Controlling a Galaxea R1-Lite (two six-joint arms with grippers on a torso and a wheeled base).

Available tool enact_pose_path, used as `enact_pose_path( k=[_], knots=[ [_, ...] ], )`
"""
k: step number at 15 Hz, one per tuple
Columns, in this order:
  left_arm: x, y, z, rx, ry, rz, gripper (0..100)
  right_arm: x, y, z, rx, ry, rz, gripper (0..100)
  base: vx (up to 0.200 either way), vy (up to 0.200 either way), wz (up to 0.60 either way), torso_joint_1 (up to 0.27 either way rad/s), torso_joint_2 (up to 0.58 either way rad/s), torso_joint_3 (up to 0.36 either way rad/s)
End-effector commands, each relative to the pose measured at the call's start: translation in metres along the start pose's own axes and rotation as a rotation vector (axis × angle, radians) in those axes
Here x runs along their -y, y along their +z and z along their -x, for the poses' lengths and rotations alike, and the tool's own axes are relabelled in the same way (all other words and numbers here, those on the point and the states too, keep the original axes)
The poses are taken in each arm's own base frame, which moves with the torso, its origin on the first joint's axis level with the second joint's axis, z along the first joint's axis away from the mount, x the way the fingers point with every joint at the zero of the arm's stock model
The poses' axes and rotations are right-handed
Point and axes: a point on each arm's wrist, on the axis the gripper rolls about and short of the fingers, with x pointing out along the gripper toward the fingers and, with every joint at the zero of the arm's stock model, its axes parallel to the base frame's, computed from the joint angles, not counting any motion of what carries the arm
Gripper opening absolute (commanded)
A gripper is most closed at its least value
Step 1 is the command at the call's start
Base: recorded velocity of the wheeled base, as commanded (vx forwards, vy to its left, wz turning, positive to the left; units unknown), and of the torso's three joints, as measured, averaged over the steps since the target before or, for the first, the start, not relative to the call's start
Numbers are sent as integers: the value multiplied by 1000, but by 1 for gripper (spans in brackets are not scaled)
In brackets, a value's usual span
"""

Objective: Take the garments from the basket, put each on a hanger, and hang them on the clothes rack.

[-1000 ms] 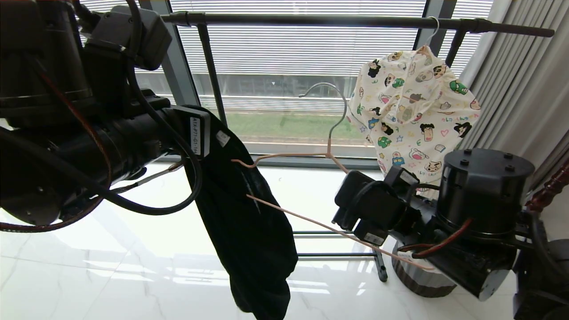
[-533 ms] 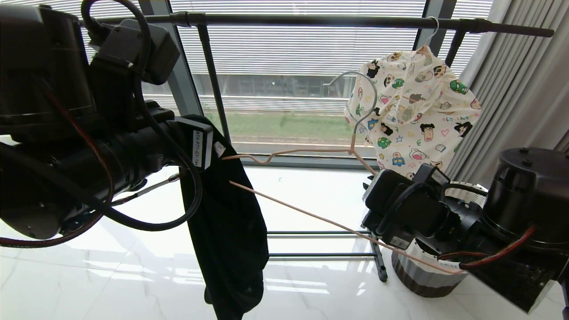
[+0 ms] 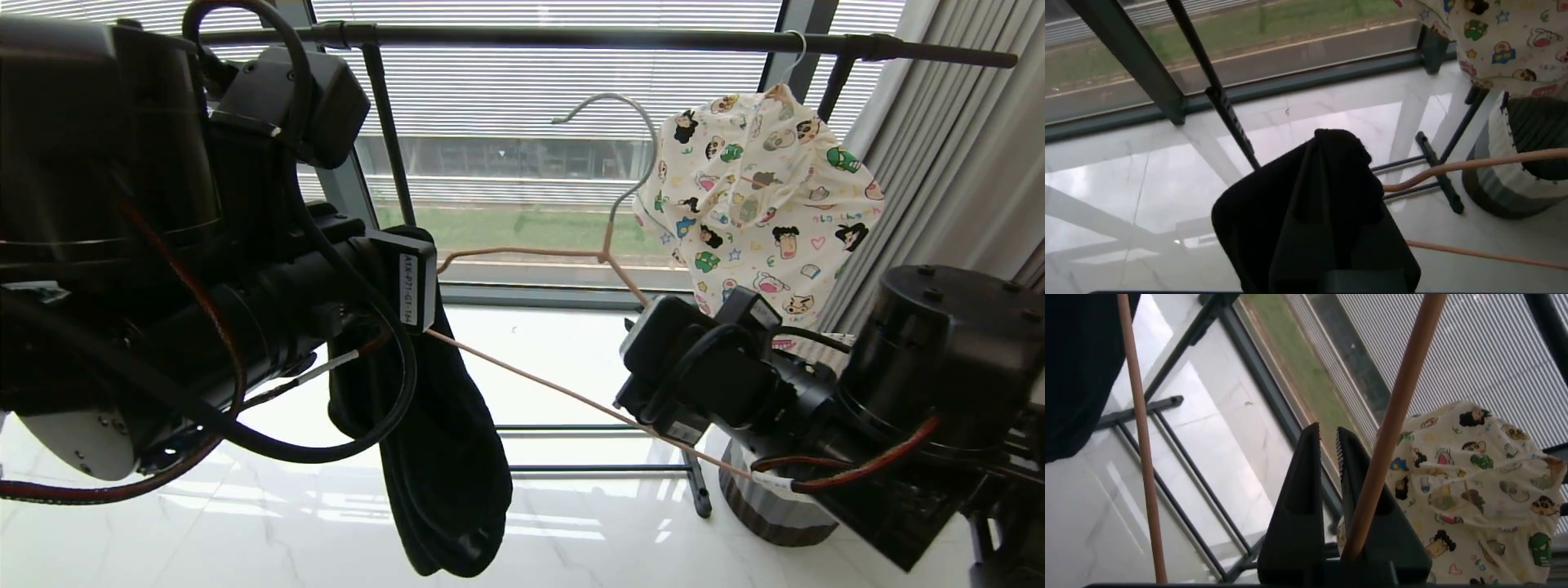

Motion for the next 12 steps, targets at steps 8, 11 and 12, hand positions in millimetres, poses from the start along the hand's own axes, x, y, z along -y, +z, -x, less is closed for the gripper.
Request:
enact_pose_path(
  k=[8, 11, 12],
  knots=[
    [-24, 0, -8, -9, 90, -45, 0, -27, 0, -22, -3, 46, 8, 0, 0, 0, 0, 0, 0, 0],
    [-12, -1, -1, 2, -2, -54, 0, -30, 4, -27, 12, 41, -7, 0, 0, 0, 0, 0, 0, 0],
    [-12, -1, -2, 1, -7, -59, 0, -31, 0, -26, 8, 41, -6, 0, 0, 0, 0, 0, 0, 0]
  ],
)
